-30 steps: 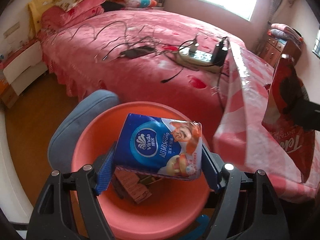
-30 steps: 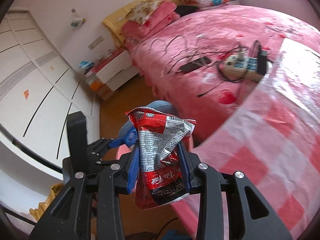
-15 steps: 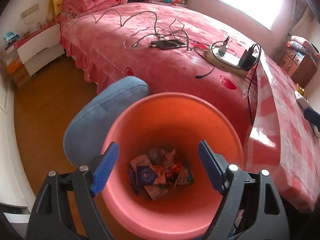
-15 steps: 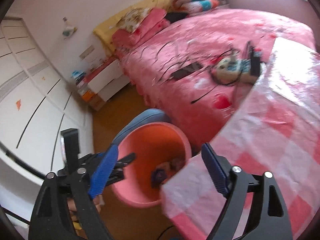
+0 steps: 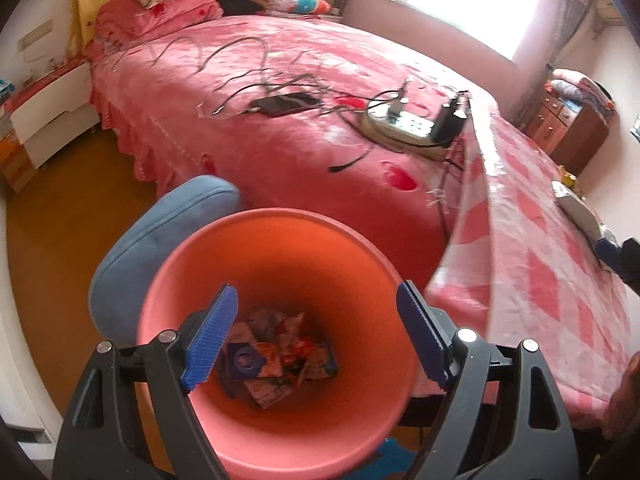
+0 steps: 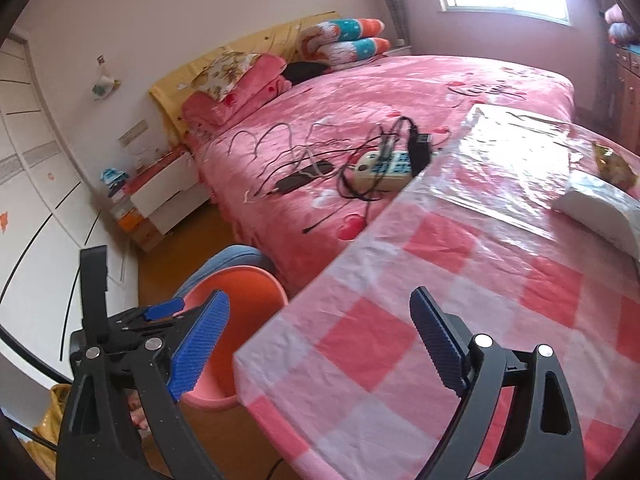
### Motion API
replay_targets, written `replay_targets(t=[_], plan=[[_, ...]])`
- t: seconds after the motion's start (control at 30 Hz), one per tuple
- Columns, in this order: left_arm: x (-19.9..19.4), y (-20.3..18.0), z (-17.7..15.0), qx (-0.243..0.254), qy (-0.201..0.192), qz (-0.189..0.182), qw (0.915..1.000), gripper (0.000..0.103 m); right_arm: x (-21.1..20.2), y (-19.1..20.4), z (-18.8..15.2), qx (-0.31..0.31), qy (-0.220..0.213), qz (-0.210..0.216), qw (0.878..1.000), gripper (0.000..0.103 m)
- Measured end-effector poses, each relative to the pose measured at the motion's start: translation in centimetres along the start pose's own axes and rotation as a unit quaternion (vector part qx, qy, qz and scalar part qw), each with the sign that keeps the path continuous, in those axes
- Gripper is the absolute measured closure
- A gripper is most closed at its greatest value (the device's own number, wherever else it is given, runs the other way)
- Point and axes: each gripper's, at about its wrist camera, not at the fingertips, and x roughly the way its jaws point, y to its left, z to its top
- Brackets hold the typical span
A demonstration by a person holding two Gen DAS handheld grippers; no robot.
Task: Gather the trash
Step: 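Move both tools back over the table toward the remaining trash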
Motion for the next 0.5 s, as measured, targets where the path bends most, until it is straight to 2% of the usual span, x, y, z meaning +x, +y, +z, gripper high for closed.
replay_targets(t=[0.5], plan=[[-1.4,-8.2,1.1,0.060,-0.015,-0.059,0.9964,0.021,-3.9,-4.7,-1.0,0.028,-0.043,-0.039,0.998,0.009]])
